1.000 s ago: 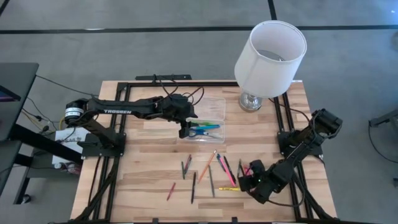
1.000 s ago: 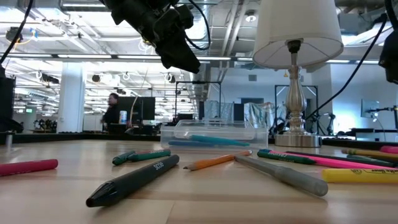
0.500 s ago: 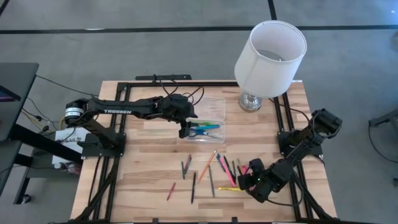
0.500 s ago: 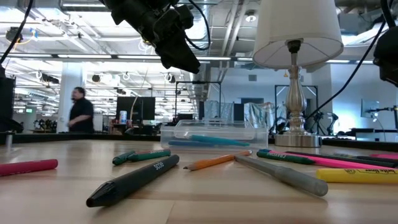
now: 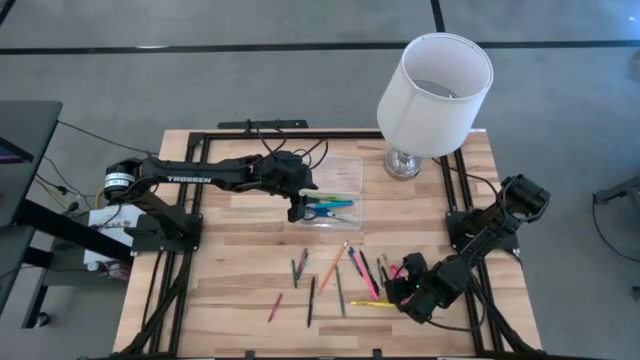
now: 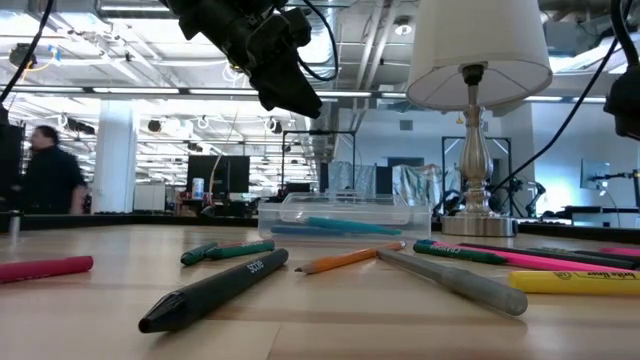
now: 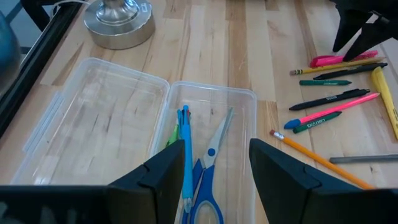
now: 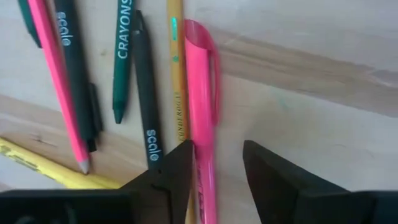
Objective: Pick & place school supplies into a supply box
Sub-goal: Put the pink pen into the transparent supply box
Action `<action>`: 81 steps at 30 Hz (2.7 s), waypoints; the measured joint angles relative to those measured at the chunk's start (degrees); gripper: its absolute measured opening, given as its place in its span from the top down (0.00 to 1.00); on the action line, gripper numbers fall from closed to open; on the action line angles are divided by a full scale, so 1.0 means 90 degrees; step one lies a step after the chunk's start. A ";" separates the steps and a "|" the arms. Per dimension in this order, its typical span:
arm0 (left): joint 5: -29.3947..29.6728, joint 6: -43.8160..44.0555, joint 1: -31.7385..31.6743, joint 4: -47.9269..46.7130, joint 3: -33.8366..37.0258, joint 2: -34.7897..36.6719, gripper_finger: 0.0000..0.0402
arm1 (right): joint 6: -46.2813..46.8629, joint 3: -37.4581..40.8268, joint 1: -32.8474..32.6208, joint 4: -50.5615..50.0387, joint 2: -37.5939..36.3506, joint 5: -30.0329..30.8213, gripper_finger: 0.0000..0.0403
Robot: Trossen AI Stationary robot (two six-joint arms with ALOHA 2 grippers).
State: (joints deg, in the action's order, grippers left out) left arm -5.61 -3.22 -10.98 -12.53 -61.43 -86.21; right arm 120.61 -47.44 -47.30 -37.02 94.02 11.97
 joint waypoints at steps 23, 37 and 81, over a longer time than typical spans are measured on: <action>0.0044 -0.0002 0.0000 0.0049 0.0001 -0.0017 0.57 | -0.0961 -0.0024 0.0668 -0.0269 0.0076 -0.1018 0.74; 0.0049 0.0068 0.0002 -0.0030 0.0002 -0.0017 0.57 | -0.1877 -0.0007 0.1187 -0.0283 0.0087 -0.1884 0.90; 0.0199 0.0512 0.0002 -0.0909 0.0002 -0.0017 0.57 | -0.5347 -0.0863 0.2629 -0.1745 -0.0885 -0.0518 0.97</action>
State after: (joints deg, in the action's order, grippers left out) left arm -3.81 1.38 -10.96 -20.72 -61.41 -86.37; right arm 72.49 -55.21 -23.64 -52.73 86.05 7.31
